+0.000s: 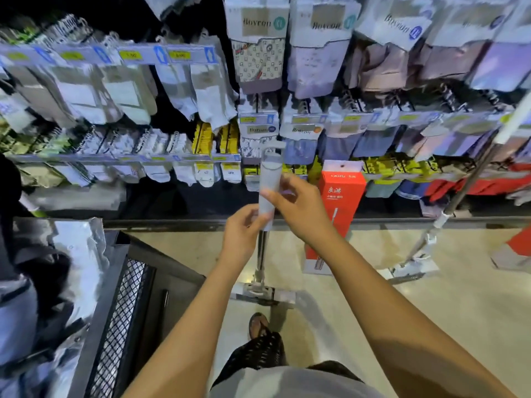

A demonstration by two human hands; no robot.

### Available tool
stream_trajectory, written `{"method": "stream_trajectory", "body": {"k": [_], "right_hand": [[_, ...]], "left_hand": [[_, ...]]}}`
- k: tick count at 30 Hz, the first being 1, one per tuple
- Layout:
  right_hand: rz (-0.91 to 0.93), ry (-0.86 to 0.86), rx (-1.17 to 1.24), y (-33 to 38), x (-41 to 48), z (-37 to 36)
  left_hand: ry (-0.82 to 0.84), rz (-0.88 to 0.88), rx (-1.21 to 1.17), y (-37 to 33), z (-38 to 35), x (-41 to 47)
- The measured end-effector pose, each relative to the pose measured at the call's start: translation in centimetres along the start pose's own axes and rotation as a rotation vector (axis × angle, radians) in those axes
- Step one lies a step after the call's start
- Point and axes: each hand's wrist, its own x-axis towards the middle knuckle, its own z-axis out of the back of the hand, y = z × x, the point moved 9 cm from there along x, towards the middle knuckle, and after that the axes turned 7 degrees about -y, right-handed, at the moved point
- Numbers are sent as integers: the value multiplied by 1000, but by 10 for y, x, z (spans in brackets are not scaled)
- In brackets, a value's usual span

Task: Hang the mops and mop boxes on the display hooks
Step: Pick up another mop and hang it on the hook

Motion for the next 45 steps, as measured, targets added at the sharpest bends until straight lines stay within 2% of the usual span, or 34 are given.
{"method": "stream_trajectory", "body": {"k": [4, 10, 17, 21, 28, 38, 45], "right_hand": [[54, -67, 81, 24, -37, 58], [123, -272, 157, 46, -122, 183], [216, -566, 156, 42, -257, 333], [212, -715, 67, 31, -327, 391], [138, -977, -35, 0, -433, 462], [13, -1347, -152, -29, -539, 553], [-135, -1552, -244, -37, -577, 612]], "left_hand": [[18, -76, 7, -45, -30, -35], [104, -250, 35, -120, -111, -110], [338, -405, -100, -195, -236, -244], [511, -308, -226, -196, -301, -311], [854, -171, -290, -195, -396, -415], [1234, -137, -317, -219, -508, -524], [1473, -132, -297, -241, -582, -565]]}}
